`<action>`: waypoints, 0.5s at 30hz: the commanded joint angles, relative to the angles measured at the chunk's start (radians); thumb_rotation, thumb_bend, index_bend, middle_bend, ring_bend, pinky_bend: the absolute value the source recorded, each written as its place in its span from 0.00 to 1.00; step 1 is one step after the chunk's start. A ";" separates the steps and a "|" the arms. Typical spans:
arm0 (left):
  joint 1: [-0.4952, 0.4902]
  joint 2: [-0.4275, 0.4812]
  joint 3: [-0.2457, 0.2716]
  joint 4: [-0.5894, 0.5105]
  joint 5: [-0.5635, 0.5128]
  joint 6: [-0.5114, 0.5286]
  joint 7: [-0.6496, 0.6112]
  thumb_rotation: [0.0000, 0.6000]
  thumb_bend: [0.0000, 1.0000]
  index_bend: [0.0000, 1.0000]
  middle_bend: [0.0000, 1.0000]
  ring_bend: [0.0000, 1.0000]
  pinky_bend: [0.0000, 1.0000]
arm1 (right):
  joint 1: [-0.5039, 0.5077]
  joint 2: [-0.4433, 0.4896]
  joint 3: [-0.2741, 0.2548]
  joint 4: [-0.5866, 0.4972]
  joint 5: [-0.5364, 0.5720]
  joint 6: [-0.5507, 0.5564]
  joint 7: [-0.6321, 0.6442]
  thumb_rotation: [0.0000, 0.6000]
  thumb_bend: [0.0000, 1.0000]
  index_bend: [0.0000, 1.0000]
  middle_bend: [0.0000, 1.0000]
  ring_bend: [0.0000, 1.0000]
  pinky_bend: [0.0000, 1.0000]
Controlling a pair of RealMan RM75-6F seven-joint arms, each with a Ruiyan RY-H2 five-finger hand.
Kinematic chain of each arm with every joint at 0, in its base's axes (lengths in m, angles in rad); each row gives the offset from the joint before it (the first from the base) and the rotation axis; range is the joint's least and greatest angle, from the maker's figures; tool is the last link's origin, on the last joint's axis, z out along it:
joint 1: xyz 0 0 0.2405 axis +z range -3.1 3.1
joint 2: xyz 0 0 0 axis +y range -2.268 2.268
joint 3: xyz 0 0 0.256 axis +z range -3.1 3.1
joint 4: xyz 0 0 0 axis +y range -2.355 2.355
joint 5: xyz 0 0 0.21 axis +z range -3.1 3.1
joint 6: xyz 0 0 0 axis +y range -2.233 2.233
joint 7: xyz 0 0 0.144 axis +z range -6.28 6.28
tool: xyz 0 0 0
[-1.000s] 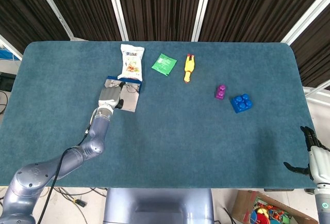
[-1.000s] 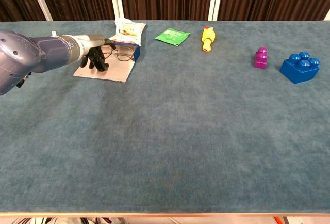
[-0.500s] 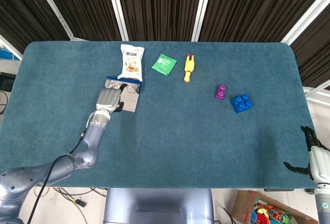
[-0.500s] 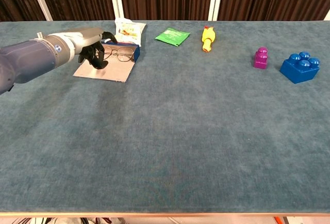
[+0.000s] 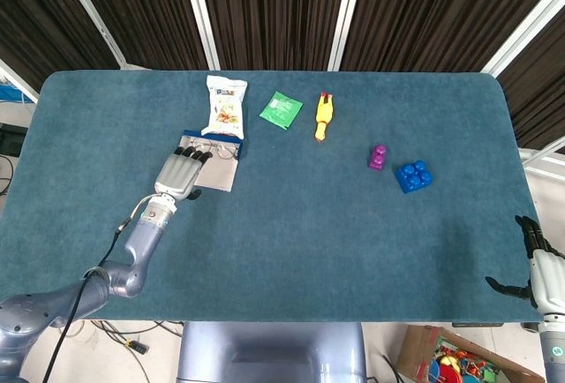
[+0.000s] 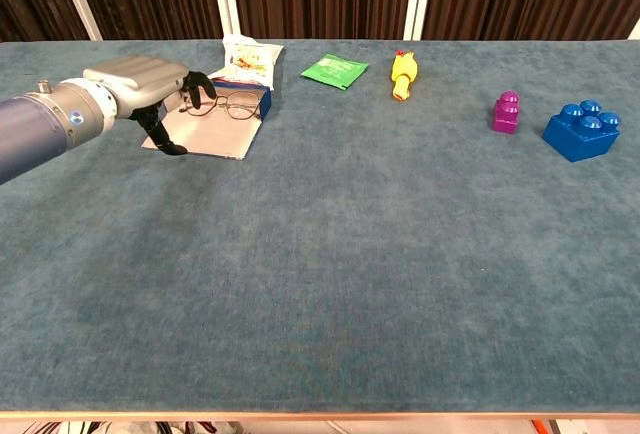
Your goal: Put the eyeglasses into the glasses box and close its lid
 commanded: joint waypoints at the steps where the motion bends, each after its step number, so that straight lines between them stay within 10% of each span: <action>1: 0.006 -0.006 -0.004 0.010 0.007 -0.001 -0.002 1.00 0.18 0.19 0.27 0.15 0.21 | 0.000 0.000 0.001 0.000 0.001 0.000 0.001 1.00 0.16 0.00 0.07 0.19 0.26; 15: 0.011 -0.046 -0.032 0.080 0.024 -0.049 -0.005 1.00 0.18 0.17 0.21 0.14 0.19 | -0.001 -0.002 0.002 0.001 0.001 0.004 0.001 1.00 0.16 0.00 0.07 0.19 0.26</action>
